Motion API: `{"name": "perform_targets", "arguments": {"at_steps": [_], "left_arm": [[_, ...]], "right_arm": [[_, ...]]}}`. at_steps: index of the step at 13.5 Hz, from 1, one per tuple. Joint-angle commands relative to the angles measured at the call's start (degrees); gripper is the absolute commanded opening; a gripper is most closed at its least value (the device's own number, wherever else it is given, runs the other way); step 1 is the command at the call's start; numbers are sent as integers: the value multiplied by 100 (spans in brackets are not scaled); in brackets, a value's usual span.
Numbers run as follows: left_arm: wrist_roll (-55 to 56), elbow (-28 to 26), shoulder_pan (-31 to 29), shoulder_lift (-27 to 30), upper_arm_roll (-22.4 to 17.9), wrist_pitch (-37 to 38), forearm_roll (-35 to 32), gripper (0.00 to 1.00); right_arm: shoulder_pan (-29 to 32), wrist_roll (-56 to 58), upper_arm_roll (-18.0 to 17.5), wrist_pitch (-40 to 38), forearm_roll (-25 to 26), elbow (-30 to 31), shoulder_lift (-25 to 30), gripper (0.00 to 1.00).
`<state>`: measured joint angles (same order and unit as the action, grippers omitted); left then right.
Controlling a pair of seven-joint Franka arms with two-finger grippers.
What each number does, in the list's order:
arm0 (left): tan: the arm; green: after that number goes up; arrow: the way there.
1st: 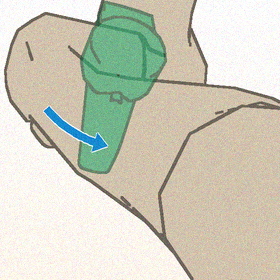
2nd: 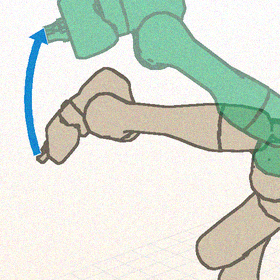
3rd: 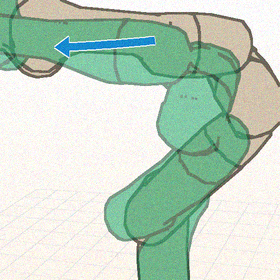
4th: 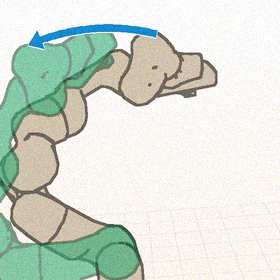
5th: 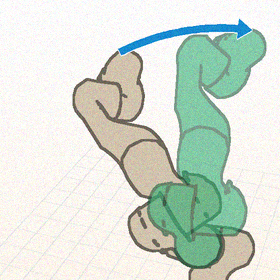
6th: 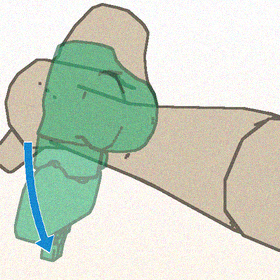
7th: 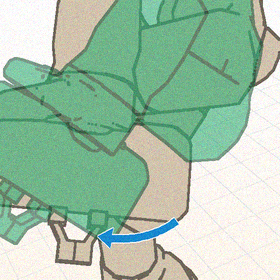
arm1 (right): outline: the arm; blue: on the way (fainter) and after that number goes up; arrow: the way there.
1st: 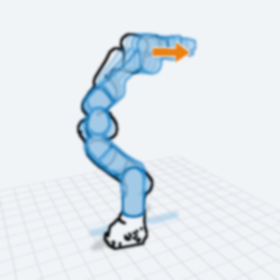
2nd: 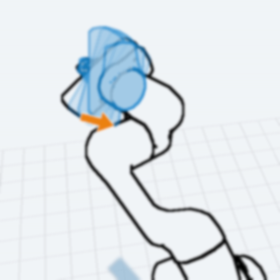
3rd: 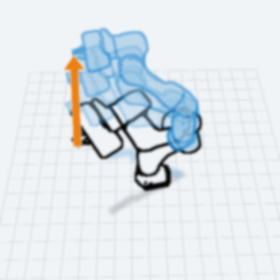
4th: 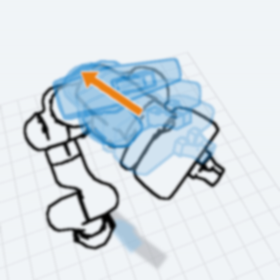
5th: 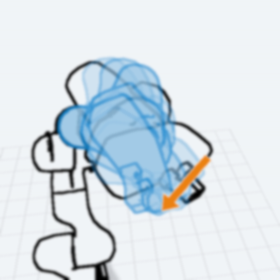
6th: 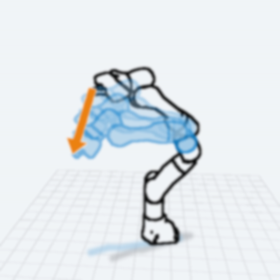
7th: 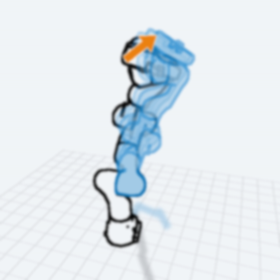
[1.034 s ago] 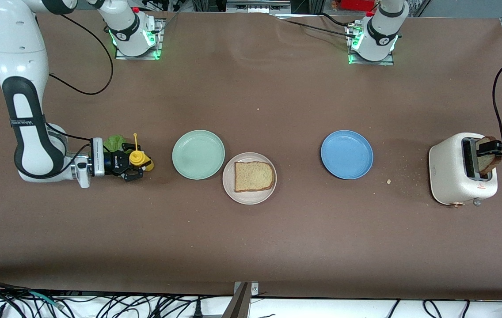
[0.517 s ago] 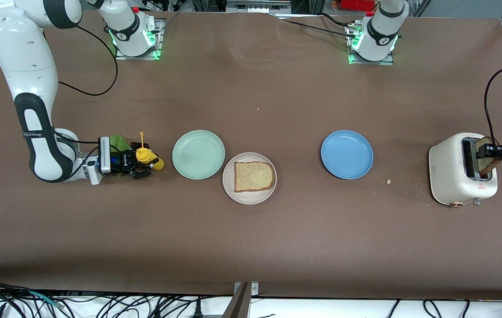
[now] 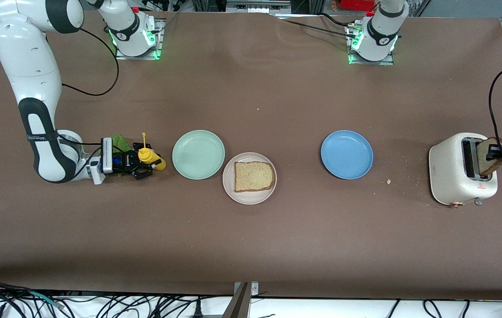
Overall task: Make sandwich in beige plate with both arms
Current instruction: 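Move the right gripper to the lettuce while the left gripper lifts bread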
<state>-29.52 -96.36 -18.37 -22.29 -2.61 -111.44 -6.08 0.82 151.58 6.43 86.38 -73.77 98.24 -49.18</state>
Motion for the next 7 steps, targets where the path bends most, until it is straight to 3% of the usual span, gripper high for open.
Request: {"name": "perform_targets", "arguments": {"at_steps": [1, 7], "left_arm": [[-62, 353, -35, 32, 77, 235, -192, 0], [-62, 995, 26, 23, 94, 755, -165, 0]], "right_arm": [[103, -66, -63, -33, -15, -94, -57, 100], [76, -584, 182, -33, 502, -357, 136, 100]]}}
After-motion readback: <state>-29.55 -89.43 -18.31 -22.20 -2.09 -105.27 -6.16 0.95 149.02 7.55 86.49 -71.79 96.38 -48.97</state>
